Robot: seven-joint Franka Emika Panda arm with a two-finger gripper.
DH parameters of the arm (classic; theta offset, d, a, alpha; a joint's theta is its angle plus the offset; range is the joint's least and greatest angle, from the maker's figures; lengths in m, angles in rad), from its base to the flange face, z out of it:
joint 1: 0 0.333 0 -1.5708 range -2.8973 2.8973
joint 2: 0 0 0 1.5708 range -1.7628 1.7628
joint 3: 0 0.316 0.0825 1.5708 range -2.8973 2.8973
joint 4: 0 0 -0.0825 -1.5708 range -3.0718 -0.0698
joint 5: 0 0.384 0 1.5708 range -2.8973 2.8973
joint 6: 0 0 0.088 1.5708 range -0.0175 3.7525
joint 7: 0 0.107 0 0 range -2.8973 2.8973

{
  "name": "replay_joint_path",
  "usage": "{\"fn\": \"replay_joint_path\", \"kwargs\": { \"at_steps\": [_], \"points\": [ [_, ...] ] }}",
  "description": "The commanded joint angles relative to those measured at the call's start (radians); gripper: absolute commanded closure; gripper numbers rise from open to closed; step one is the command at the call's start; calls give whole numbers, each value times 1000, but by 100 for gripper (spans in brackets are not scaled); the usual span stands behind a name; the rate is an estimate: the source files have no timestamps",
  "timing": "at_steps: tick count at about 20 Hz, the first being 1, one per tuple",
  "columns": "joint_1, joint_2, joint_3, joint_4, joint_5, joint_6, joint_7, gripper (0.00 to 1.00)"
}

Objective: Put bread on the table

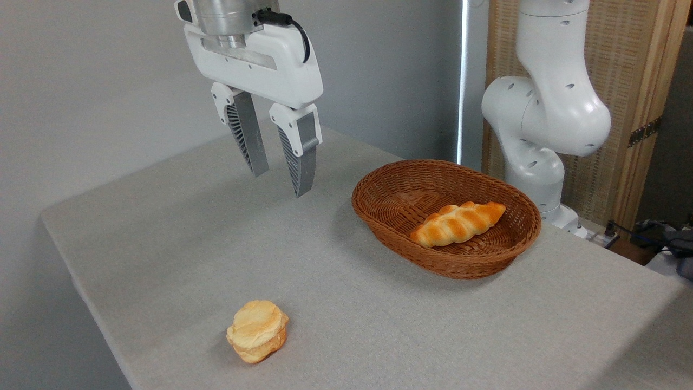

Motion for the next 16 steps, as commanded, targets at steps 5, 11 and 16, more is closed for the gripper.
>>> {"fn": "replay_joint_path", "kwargs": {
  "at_steps": [5,11,16],
  "points": [
    [-7,-129,14,-127,-15,-16,18,0],
    [-12,-356,23,-386,-13,-17,134,0],
    [-14,-533,56,-607,-12,-20,300,0]
  ]
}}
